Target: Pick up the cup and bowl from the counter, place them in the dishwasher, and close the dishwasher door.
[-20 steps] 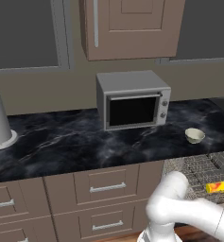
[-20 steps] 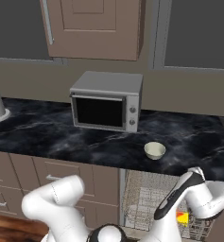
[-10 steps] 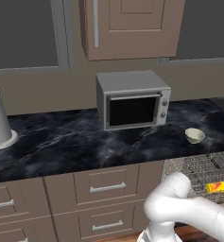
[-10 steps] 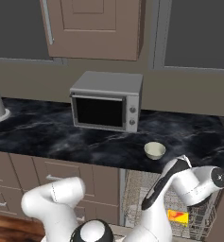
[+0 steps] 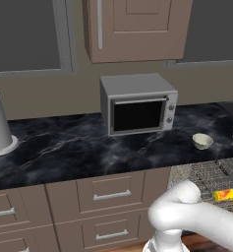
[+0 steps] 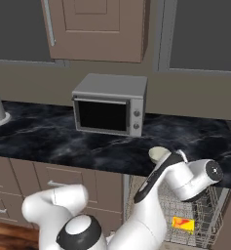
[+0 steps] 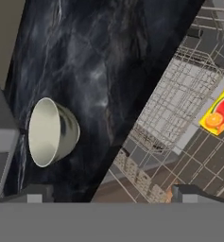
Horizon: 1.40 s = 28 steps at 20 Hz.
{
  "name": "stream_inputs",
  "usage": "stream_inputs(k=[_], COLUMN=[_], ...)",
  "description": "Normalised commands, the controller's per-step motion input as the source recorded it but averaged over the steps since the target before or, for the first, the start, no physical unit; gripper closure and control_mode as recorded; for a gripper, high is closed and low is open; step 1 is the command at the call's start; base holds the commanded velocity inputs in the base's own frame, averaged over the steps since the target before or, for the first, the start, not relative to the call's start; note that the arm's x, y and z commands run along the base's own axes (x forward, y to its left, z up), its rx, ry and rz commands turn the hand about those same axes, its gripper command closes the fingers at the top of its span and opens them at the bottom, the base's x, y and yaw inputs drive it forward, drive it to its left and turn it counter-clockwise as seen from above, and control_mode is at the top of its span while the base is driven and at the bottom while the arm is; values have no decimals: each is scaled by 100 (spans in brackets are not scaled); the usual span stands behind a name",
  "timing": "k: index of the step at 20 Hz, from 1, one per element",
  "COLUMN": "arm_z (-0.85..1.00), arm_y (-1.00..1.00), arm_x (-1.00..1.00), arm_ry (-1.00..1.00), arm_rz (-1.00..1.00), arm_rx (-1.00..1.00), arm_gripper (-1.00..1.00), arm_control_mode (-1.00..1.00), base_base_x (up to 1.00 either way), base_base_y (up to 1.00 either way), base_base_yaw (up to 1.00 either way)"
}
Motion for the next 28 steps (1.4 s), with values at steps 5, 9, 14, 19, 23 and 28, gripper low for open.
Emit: stream_inputs(k=[5, 9, 14, 19, 23, 28], arm_z=[24, 21, 12, -1, -6, -19], arm_y=[41, 43, 36, 18, 0, -9], arm_x=[11, 17, 11, 22, 35, 32], arm_ry=[0, 0, 0, 0, 0, 0], arm_rz=[1, 2, 3, 3, 0, 0], arm_rx=[0, 0, 0, 0, 0, 0], arm_gripper=[-100, -100, -100, -100, -100, -100], arm_control_mode=[-100, -100, -100, -100, -100, -100], base_base_x=[0, 0, 0, 0, 0, 0], base_base_y=[0, 0, 0, 0, 0, 0], base_base_yaw=[0, 0, 0, 0, 0, 0])
